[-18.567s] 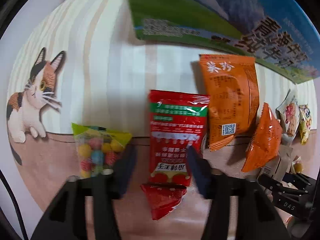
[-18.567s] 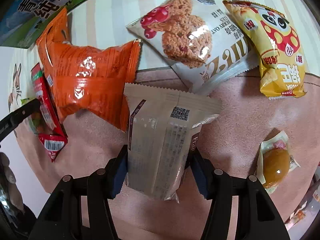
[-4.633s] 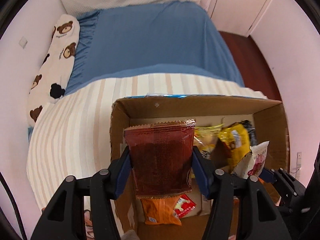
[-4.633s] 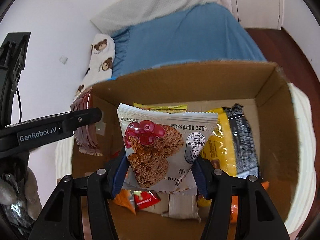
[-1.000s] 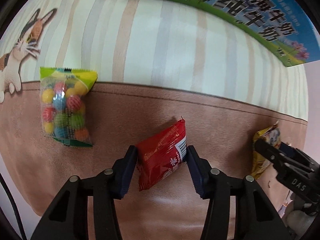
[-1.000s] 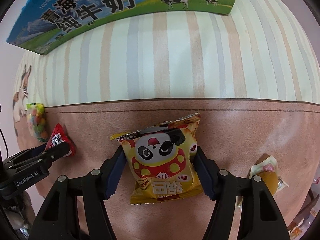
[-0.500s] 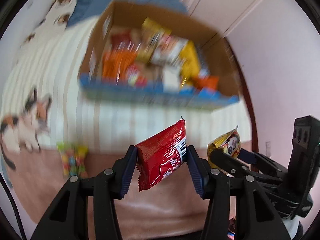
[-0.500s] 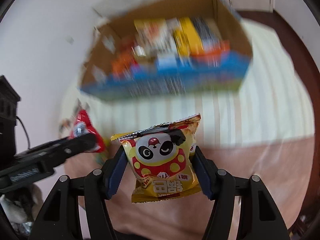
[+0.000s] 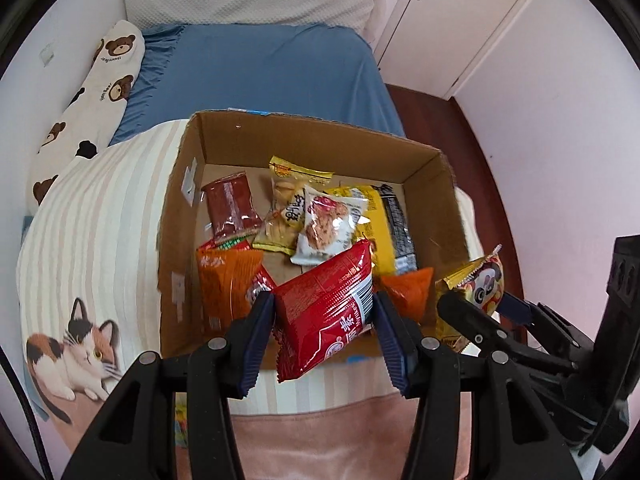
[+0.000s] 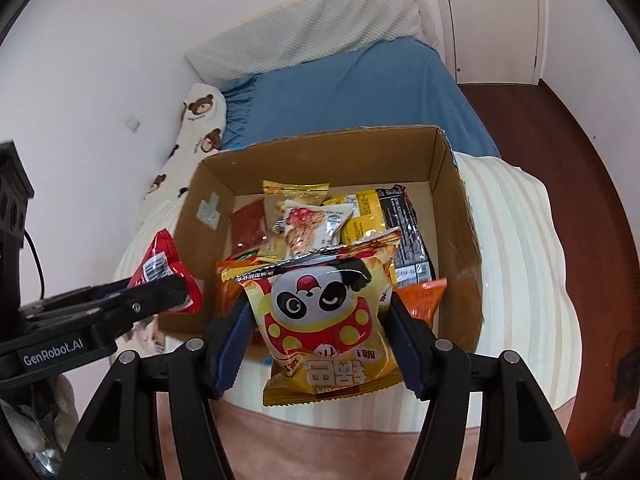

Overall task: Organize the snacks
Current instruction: 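Carry both bags over the box and open both grippers inside, then move the left tool to the candy bag while the right moves to the cake packet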

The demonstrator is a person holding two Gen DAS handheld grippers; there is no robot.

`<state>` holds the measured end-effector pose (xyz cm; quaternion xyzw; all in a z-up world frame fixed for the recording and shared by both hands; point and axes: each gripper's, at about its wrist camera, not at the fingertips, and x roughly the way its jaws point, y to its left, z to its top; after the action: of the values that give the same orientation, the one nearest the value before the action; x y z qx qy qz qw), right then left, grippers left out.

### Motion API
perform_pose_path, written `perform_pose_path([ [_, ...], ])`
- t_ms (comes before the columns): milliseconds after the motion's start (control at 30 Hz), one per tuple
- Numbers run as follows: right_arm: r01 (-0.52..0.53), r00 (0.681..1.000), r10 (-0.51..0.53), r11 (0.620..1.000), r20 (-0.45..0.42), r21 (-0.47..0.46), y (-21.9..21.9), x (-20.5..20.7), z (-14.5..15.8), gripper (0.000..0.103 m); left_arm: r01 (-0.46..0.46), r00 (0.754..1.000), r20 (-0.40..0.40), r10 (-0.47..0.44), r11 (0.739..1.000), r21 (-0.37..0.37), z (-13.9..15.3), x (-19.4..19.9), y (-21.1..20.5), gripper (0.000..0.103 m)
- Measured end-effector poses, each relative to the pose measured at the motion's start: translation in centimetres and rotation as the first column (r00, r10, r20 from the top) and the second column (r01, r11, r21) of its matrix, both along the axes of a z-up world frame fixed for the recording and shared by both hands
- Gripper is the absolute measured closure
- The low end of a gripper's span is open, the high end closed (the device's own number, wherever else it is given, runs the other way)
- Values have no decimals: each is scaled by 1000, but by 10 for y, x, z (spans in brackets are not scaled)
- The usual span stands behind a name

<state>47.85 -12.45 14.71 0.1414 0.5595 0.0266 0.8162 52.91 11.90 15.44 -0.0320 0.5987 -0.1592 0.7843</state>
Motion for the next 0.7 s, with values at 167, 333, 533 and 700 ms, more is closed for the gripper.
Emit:
perform_pose_path([
  [167,15,999,-16,1000,-32,-9,1,16,-27,36,10,999,-40,-9,999,31,-26,16,-6,55],
  [333,19,995,-19,1000,-97,3,1,26,-55,28,-23,993,-113,28,999,45,-53,22,-3,54],
  [533,32,986,-41,998,-160,-58,0,30,-77,6,-20,994,-101,28,997,77,-66,21,3,30],
  [700,47,983,-61,996,-172,-81,-4,24,-81,6,-42,994,-96,48,997,72,-69,17,12,24],
])
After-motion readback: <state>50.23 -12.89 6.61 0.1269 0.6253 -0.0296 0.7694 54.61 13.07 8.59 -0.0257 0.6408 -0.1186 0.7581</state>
